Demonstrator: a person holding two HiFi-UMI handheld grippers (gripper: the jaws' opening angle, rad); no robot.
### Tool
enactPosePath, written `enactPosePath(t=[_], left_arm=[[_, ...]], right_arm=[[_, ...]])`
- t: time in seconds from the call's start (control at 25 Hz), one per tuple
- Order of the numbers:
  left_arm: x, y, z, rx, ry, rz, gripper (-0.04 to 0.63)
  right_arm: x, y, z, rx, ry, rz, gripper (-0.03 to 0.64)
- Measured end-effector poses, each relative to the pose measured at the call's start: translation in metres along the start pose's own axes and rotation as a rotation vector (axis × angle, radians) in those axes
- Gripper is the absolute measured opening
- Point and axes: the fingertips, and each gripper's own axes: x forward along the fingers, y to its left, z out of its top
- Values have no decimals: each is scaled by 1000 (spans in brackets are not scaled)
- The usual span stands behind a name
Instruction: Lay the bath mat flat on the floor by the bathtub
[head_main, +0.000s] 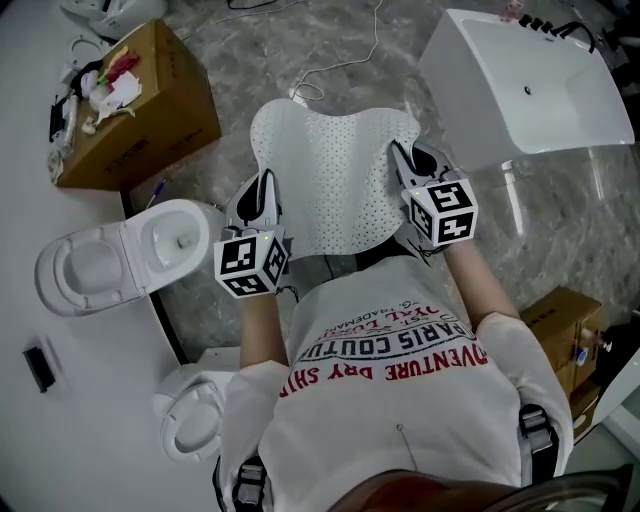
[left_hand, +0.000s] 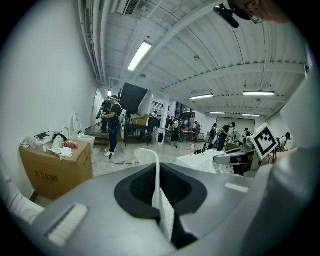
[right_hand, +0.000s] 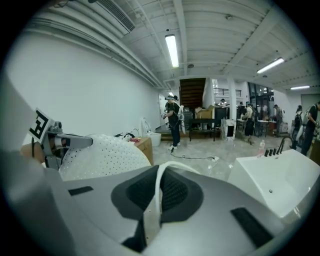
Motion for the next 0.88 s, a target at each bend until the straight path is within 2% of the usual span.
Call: enactPosePath(t=[0.24, 0.48, 0.68, 0.88], left_arm=[[99, 11, 52, 3, -22, 28, 15], [193, 14, 86, 36, -24, 27, 17], [266, 1, 107, 86, 7, -50, 15], [346, -22, 117, 129, 71, -178, 15]], right_arm=[[73, -77, 50, -19, -10, 43, 12], [127, -145, 74, -3, -5, 39, 12], [144, -201, 76, 47, 6, -32, 12], [150, -260, 67, 133, 33, -148, 12]])
